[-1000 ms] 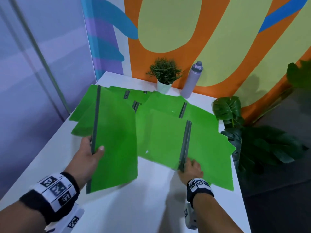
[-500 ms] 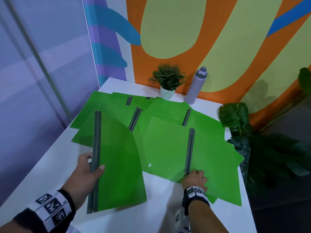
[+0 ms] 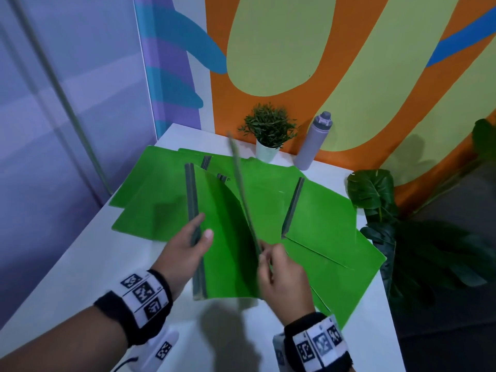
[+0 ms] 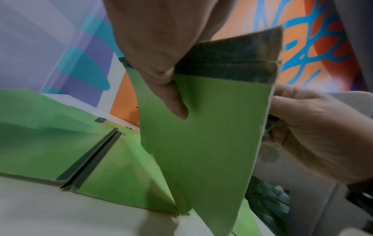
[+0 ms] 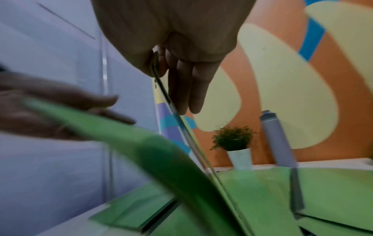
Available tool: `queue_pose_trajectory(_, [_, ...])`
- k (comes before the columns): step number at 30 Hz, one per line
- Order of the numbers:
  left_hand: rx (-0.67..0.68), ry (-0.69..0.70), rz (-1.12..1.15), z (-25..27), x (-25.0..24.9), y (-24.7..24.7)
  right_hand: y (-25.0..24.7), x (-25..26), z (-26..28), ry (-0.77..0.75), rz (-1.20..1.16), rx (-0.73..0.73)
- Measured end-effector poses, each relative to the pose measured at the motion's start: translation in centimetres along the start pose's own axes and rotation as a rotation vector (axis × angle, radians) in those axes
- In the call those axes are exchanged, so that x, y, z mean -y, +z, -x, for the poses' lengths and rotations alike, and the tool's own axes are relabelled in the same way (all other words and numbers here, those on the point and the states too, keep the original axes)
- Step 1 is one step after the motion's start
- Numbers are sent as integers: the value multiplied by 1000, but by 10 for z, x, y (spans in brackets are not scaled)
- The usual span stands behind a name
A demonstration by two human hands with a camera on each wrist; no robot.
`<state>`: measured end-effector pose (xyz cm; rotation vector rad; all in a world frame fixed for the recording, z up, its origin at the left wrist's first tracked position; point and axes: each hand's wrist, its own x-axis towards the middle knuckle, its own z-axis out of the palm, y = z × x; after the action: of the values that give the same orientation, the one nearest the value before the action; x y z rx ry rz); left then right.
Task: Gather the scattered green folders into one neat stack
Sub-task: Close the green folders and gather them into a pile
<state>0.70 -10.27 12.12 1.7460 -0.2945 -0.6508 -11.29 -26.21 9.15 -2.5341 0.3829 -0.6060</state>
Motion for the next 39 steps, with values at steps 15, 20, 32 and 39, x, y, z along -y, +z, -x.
queue_pose_trajectory(15, [257,-94,127,-20,36,11,16,-77,11,992,-511,114])
queue_pose_trajectory(20, [301,-130,-226,-57,61,13,3,-108,19,1136,-582,-6])
queue_pose_trajectory(32, [309,-231,-1193,-117,143,-10,2,-117,31,1152,-514,-160])
queue_pose_trajectory(39, [102,-154,-1163,-38,169,-33,6,-116,42,1112,-518,-159])
